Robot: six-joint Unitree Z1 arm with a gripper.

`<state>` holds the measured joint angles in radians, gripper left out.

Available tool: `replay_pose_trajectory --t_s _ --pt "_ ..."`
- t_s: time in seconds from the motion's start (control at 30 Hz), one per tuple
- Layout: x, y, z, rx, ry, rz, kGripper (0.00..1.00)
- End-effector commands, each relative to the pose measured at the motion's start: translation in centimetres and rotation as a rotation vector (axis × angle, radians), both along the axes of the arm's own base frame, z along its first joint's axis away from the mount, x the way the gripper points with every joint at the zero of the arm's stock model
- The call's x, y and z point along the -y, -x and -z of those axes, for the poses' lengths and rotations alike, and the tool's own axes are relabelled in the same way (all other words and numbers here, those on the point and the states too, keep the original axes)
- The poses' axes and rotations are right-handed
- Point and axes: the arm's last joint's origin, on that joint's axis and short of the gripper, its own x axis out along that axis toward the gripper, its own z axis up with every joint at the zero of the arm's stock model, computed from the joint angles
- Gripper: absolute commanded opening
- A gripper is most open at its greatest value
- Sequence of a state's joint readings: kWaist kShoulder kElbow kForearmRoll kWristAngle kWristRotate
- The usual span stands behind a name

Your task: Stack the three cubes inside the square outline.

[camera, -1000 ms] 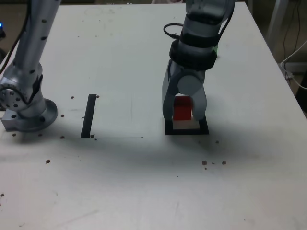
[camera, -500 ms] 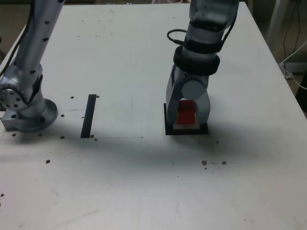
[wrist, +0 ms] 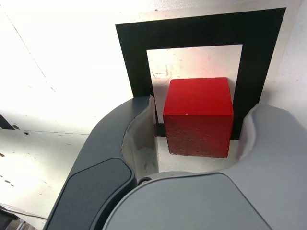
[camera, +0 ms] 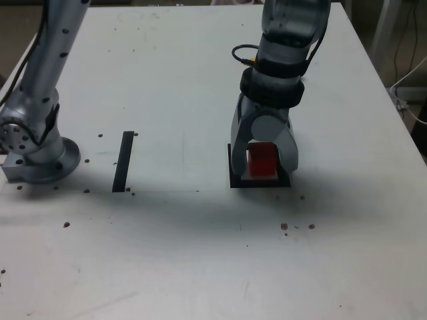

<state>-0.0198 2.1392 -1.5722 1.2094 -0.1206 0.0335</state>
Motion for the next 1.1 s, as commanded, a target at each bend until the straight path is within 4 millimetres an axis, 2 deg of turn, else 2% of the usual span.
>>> replay_pose_trajectory --t_s 0.0,0.17,0.37,0.63,1.07 --pt "-0.1 0.2 -0.4 0.012 0.0 -0.002 1.0" --pt "-0.8 0.8 -1.3 0.023 -0.021 -0.014 1.0" --pt "-3.4 2.5 -3.3 0.028 -0.074 -0.069 1.0" --pt "-8.2 3.8 -5.2 0.041 -0.119 -0.14 1.0" --pt "-16.7 4.1 -5.2 0.034 -0.126 -0.26 1.0"
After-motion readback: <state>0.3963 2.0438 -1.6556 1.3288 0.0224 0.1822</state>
